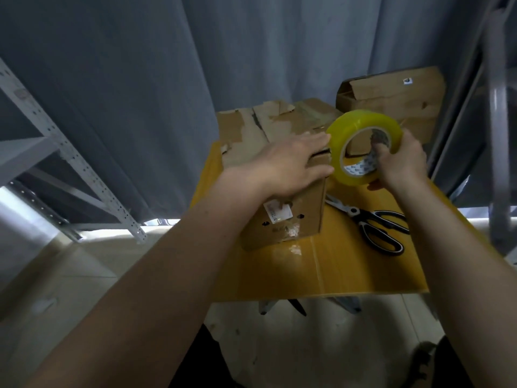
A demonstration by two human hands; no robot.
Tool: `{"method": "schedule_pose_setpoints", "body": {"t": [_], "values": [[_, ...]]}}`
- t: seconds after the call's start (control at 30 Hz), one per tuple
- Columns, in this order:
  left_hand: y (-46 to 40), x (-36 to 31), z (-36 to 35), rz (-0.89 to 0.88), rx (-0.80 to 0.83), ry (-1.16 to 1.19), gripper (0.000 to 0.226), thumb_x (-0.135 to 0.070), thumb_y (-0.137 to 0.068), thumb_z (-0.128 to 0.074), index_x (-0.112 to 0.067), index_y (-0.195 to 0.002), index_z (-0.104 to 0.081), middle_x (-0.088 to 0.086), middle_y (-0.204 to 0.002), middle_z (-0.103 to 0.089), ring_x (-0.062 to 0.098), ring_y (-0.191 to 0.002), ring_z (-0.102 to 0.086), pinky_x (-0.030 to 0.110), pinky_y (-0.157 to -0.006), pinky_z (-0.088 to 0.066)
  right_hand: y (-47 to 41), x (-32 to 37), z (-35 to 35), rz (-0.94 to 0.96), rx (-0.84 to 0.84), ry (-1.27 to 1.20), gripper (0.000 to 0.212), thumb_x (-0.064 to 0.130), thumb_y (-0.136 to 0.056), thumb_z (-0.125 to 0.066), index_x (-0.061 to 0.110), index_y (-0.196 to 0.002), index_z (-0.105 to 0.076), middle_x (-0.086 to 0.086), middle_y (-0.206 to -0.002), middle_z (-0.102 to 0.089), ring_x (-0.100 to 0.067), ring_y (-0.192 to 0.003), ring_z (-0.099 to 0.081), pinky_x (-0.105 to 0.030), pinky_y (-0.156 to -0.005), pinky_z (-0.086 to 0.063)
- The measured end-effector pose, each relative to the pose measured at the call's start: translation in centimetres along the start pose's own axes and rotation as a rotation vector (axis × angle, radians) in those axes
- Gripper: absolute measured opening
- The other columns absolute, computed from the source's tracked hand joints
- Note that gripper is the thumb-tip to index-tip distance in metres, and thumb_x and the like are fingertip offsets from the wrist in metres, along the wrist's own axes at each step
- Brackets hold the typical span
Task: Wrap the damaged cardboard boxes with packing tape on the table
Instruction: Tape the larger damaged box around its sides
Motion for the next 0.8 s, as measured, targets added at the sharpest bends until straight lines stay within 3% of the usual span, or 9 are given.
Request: {"method": "schedule_pose_setpoints", "body": {"t": [0.13,0.23,0.3,0.4,0.5,0.57,0.67,0.73,0.8], "values": [[-0.1,1.0,-2.0,-0.010,-0.126,0.006,0.050,-0.029,-0.104,-0.039,-0.032,-0.152,-0.025,-0.015,-0.159,-0.023,0.008,-0.147,-0.018,0.040,-0.120,-0.020,0.3,-1.1,-0.2,0.007,0.009,-0.068,0.024,0.032,-0.092,-0.060,0.019,-0.113,-0.056,-0.007,-0.107,-0.064,-0.031,-0.094,-0.065,-0.050,-0.075,-0.057],[0.2,1.3,-1.9,0.009,-0.132,0.075,0.049,-0.028,-0.104,-0.040,-0.035,-0.151,-0.027,-0.018,-0.158,-0.023,0.007,-0.147,-0.018,0.043,-0.119,-0.023,3.0,-1.8,-3.0,-0.440,0.159,-0.565,0.024,0.034,-0.090,-0.065,0.017,-0.104,-0.056,-0.009,-0.093,-0.066,-0.018,-0.061,-0.063,-0.026,-0.047,-0.053],[0.3,1.0,-1.6,0.004,-0.091,0.068,0.049,-0.027,-0.104,-0.040,-0.036,-0.151,-0.027,-0.018,-0.158,-0.022,0.007,-0.147,-0.016,0.040,-0.120,-0.021,5.6,-1.5,-5.3,-0.692,0.330,-0.806,0.026,0.041,-0.090,-0.061,0.016,-0.093,-0.057,-0.004,-0.073,-0.061,-0.012,-0.048,-0.057,-0.021,-0.042,-0.048],[0.6,1.1,-0.2,0.028,0.008,0.334,0.046,-0.026,-0.102,-0.046,-0.035,-0.147,-0.039,-0.009,-0.159,-0.027,0.011,-0.147,-0.019,0.033,-0.121,-0.015,6.9,-0.7,-6.6,-0.731,0.455,-0.847,0.035,0.049,-0.088,-0.054,0.018,-0.071,-0.054,0.003,-0.050,-0.055,-0.010,-0.037,-0.049,-0.021,-0.048,-0.038],[1.5,4.0,2.0,0.323,-0.276,0.396,0.048,-0.046,-0.093,-0.058,-0.033,-0.139,-0.051,0.000,-0.157,-0.032,0.020,-0.144,-0.027,0.029,-0.114,-0.021,6.4,-1.0,-6.2,-0.748,0.456,-0.832,0.034,0.050,-0.084,-0.055,0.023,-0.063,-0.050,0.004,-0.057,-0.050,-0.014,-0.053,-0.043,-0.028,-0.063,-0.036],[2.9,6.1,1.8,0.566,-0.345,0.359,0.067,-0.053,-0.086,-0.063,-0.031,-0.146,-0.040,0.003,-0.156,-0.029,0.027,-0.144,-0.027,0.038,-0.116,-0.026,6.5,-1.5,-6.1,-0.763,0.490,-0.833,0.035,0.053,-0.083,-0.054,0.023,-0.065,-0.050,0.003,-0.061,-0.045,-0.015,-0.058,-0.038,-0.030,-0.065,-0.035],[5.0,7.9,-0.9,0.711,-0.285,1.016,0.078,-0.042,-0.084,-0.071,-0.030,-0.148,-0.029,-0.006,-0.137,-0.050,0.022,-0.113,-0.060,0.040,-0.083,-0.056,7.0,-1.5,-6.8,-0.766,0.601,-0.795,0.048,0.061,-0.080,-0.054,0.016,-0.093,-0.059,-0.002,-0.073,-0.051,-0.019,-0.066,-0.048,-0.033,-0.072,-0.044],[6.1,8.8,-2.1,0.787,-0.277,1.349,0.071,-0.037,-0.084,-0.073,-0.031,-0.143,-0.033,-0.001,-0.123,-0.064,0.018,-0.085,-0.069,0.038,-0.054,-0.057,6.8,-1.4,-7.2,-0.748,0.650,-0.746,0.069,0.066,-0.076,-0.055,0.010,-0.117,-0.057,-0.007,-0.091,-0.059,-0.025,-0.086,-0.058,-0.042,-0.088,-0.049],[6.5,9.4,-2.9,0.825,-0.217,1.477,0.057,-0.038,-0.085,-0.070,-0.027,-0.136,-0.046,0.002,-0.101,-0.073,0.020,-0.074,-0.072,0.045,-0.049,-0.055,6.6,-1.4,-7.5,-0.734,0.716,-0.734,0.080,0.071,-0.072,-0.056,0.012,-0.125,-0.052,-0.008,-0.095,-0.061,-0.026,-0.096,-0.058,-0.045,-0.092,-0.047]]}}
Point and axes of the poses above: each hand's wrist, its own y-axis away from the middle knuckle, its own z-axis out of the back of the hand, x = y × z, the point moved 3 cm from there along -y, towards the middle knuckle
